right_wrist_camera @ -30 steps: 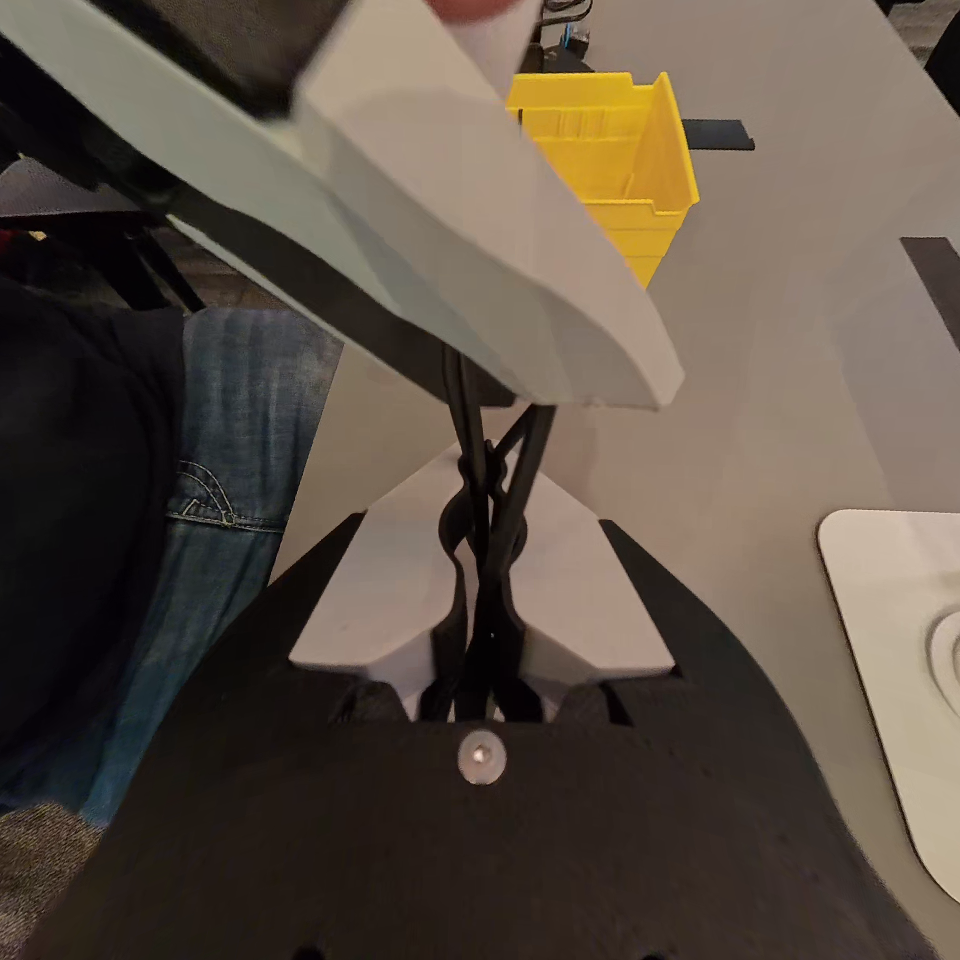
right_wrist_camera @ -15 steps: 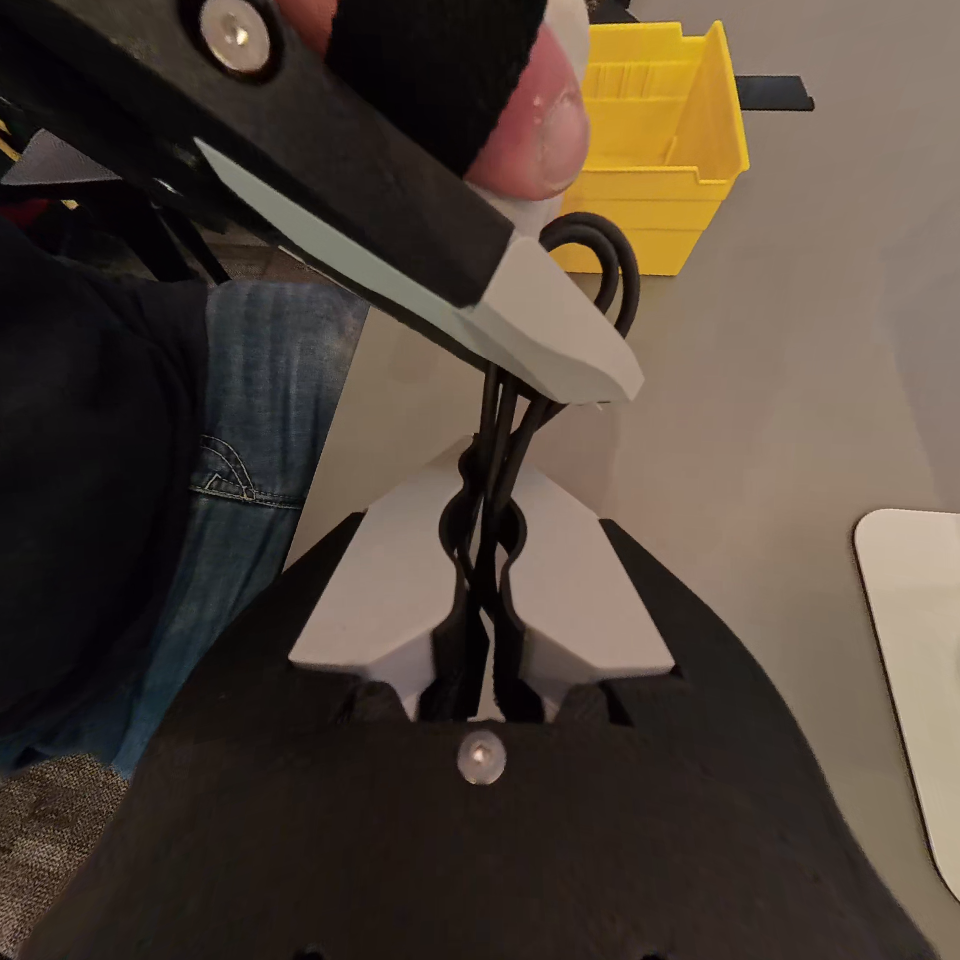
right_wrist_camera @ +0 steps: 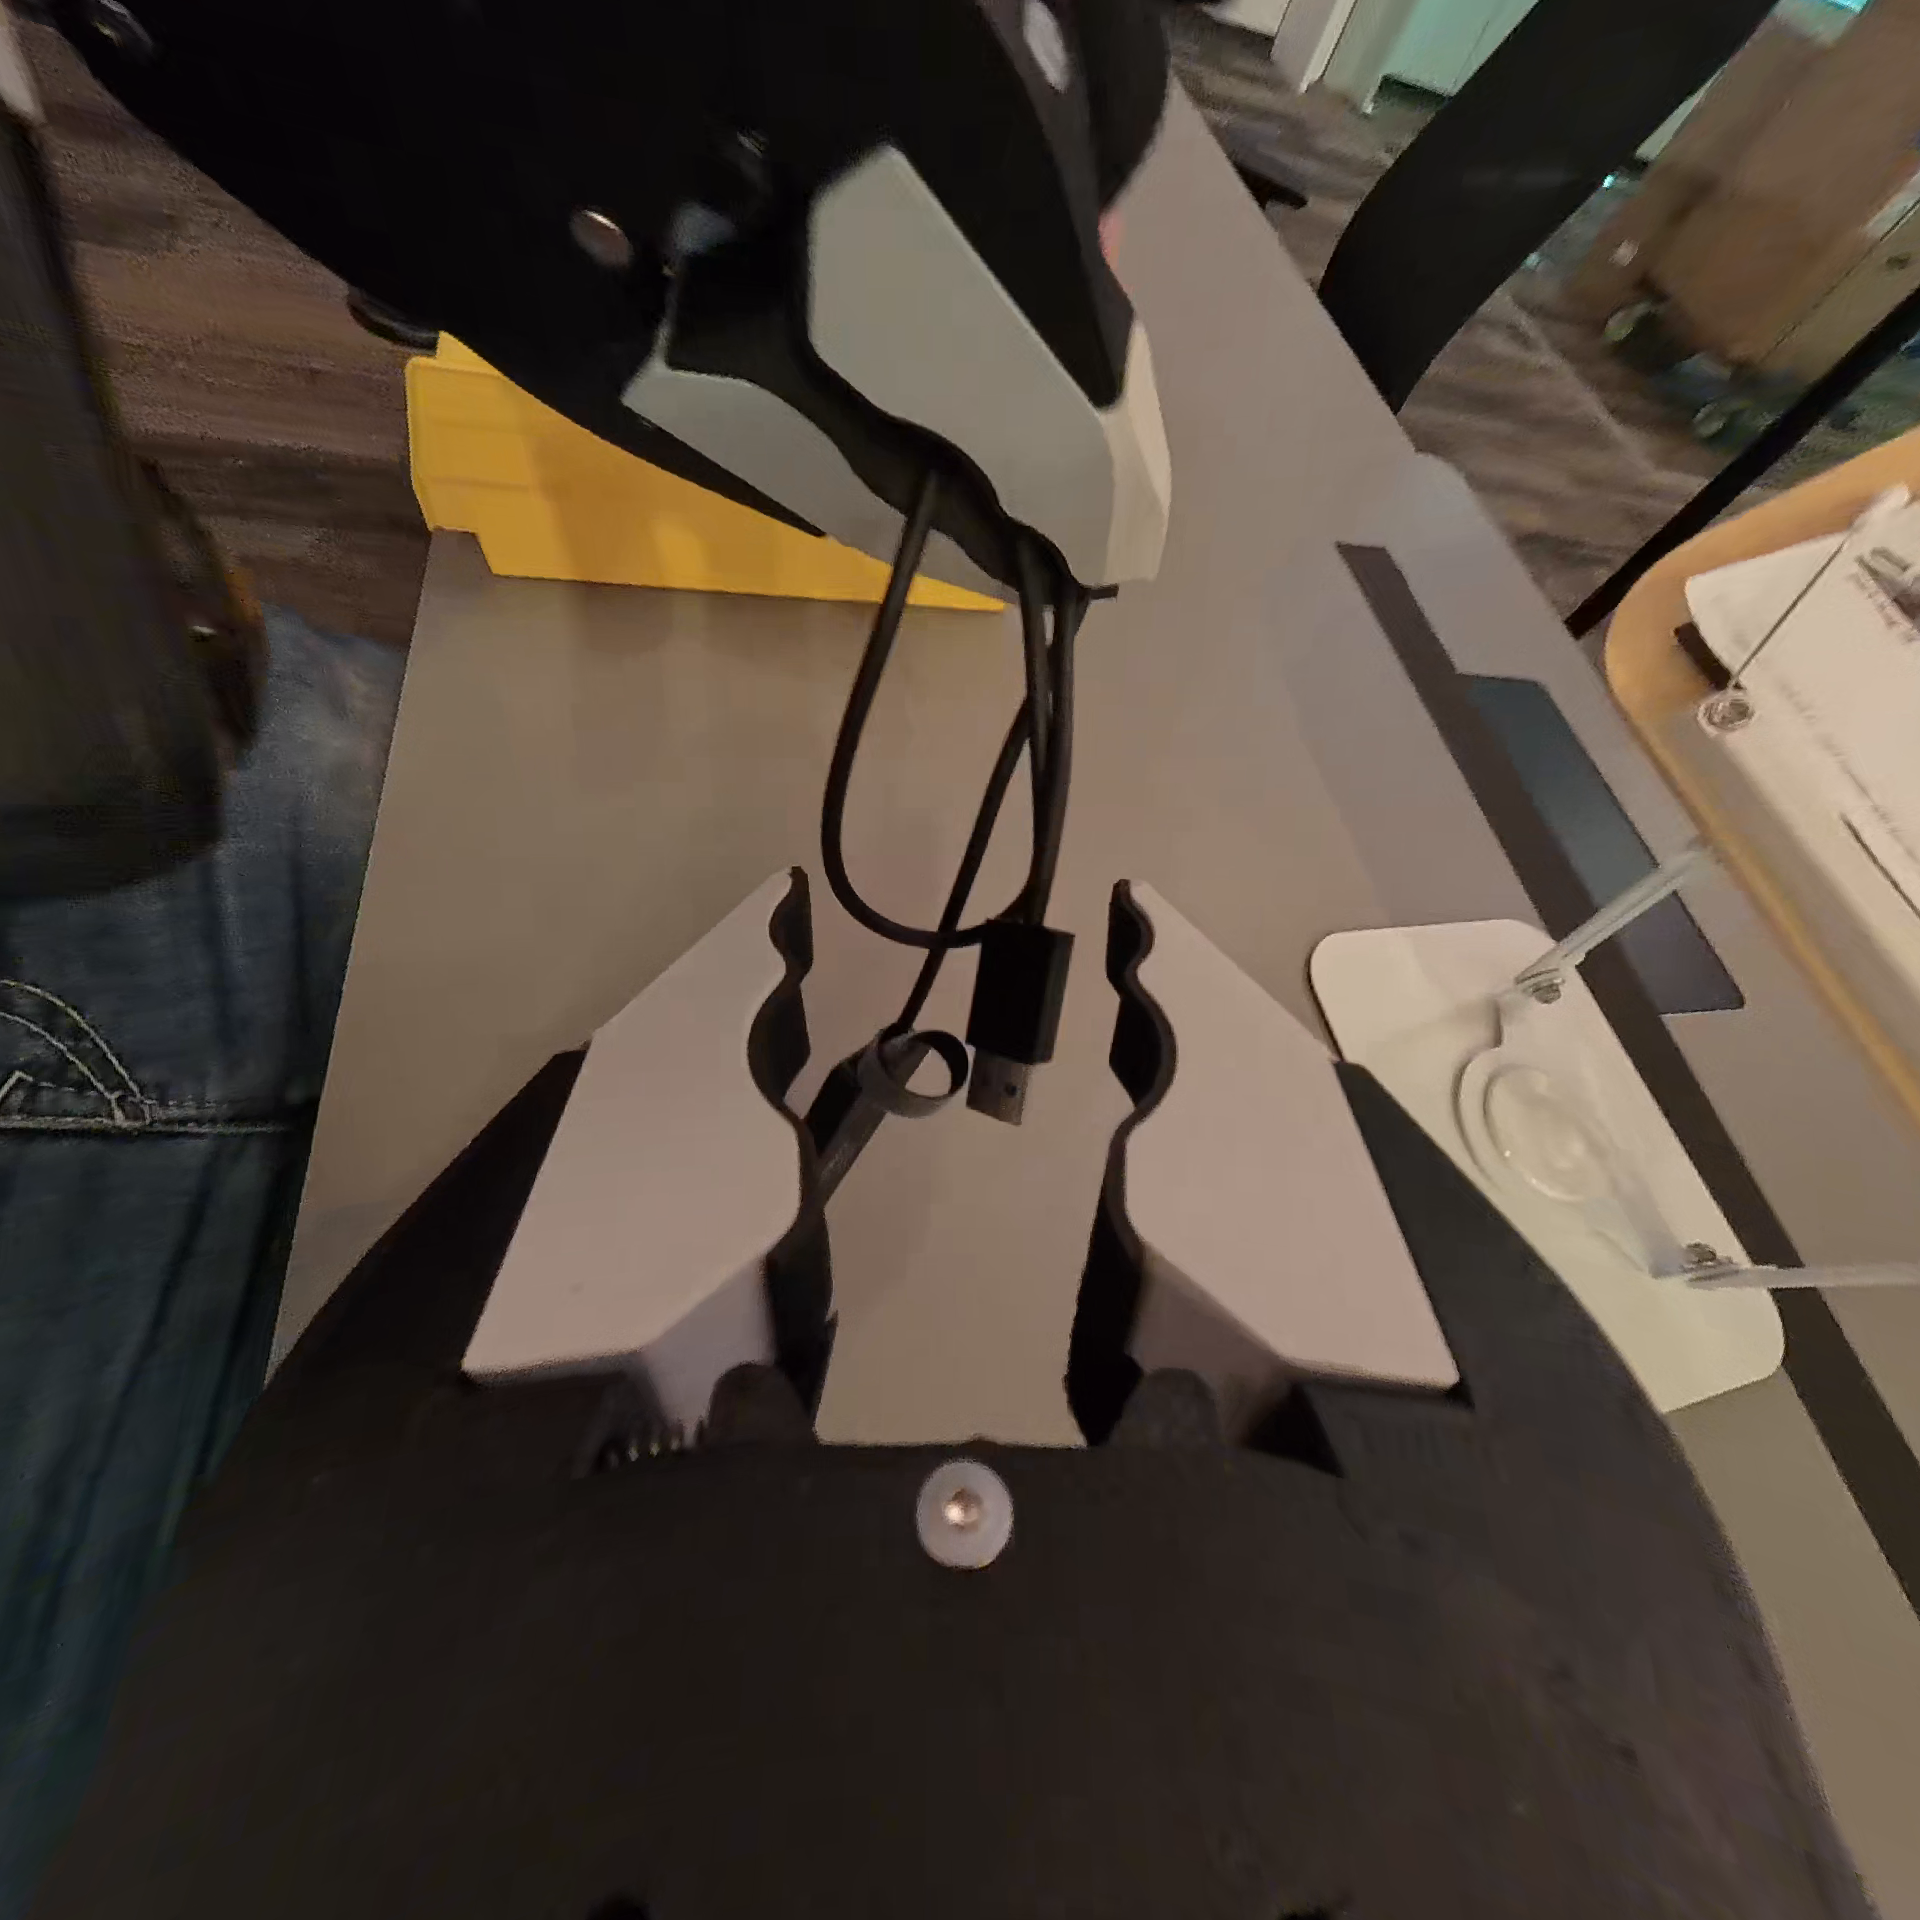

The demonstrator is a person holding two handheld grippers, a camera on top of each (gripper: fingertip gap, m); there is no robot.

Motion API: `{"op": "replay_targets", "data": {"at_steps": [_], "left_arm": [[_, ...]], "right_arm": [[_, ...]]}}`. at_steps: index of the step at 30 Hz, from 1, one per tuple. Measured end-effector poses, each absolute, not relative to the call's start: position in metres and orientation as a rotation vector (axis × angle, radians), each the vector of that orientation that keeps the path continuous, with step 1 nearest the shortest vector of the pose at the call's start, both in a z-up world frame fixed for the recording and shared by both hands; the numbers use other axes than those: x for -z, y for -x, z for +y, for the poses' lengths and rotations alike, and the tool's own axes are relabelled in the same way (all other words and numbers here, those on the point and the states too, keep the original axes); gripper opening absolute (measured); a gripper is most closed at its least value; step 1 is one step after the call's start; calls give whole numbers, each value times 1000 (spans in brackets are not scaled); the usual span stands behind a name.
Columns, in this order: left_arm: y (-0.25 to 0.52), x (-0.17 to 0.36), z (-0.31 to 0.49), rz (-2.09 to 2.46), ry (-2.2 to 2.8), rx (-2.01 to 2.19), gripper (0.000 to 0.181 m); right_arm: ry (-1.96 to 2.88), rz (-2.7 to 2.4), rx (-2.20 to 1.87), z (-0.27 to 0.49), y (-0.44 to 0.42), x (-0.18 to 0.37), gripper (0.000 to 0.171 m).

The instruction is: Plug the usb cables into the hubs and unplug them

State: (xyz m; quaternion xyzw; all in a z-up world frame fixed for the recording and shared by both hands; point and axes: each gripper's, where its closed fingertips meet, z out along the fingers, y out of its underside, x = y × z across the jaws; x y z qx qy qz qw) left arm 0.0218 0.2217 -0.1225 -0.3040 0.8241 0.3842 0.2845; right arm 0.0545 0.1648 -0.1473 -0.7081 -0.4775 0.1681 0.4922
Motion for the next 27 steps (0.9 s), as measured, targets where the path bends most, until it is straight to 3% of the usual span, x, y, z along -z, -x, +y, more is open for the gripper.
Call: {"op": "replay_targets", "data": {"at_steps": [1, 6, 8, 12, 20, 24, 27], "left_arm": [[-22, 122, 221, 2216, 813, -1027, 2], [-24, 121, 215, 2239, 787, -1072, 2], [-29, 117, 213, 2217, 703, -1110, 2], [-36, 109, 208, 2159, 581, -1129, 3], [-43, 108, 202, 2133, 482, -1084, 3], [-41, 108, 203, 2120, 477, -1077, 3], [-39, 105, 199, 2137, 546, -989, 17]], "right_arm": [[1709, -1160, -404, 164, -50, 147, 58], [1742, -1159, -455, 174, -30, 159, 67], [1757, -1170, -609, 170, -19, 164, 50], [1719, -1167, -899, 161, -13, 157, 41], [1688, -1198, -967, 159, -18, 153, 5], [1685, -1197, -925, 162, -17, 155, 1], [1694, -1213, -902, 162, -16, 156, 1]]}}
